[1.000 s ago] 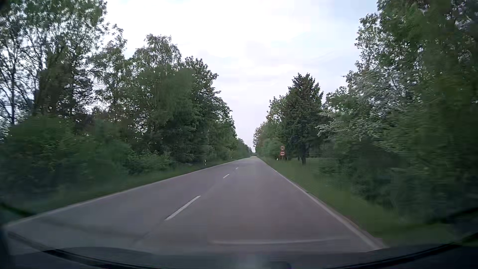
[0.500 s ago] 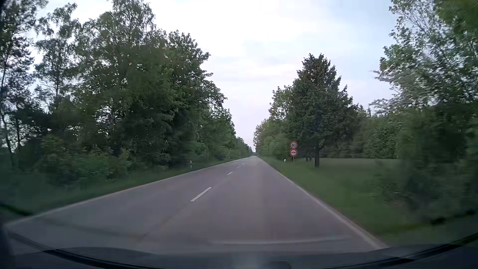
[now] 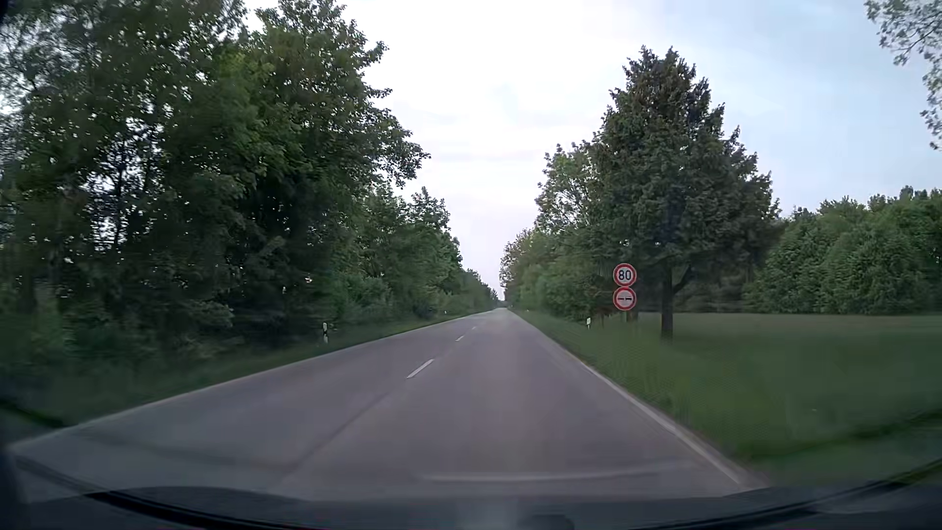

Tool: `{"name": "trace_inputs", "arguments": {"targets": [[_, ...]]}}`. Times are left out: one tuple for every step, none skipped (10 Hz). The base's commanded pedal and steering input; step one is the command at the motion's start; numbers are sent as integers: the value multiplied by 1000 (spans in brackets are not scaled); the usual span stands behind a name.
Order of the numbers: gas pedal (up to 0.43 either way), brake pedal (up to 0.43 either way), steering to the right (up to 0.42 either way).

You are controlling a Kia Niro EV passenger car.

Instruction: Follow the waypoints while adhering to traffic rules and regulations

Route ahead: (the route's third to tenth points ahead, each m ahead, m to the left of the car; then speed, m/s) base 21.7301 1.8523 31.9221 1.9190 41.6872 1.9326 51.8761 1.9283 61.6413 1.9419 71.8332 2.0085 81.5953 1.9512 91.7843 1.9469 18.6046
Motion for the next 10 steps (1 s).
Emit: {"name": "trace_inputs", "arguments": {"targets": [[169, 0, 0], [177, 0, 0], [177, 0, -1], [177, 0, -1], [177, 0, 0], [177, 0, -1], [177, 0, -1], [177, 0, 0], [177, 0, 0], [177, 0, -1]]}}
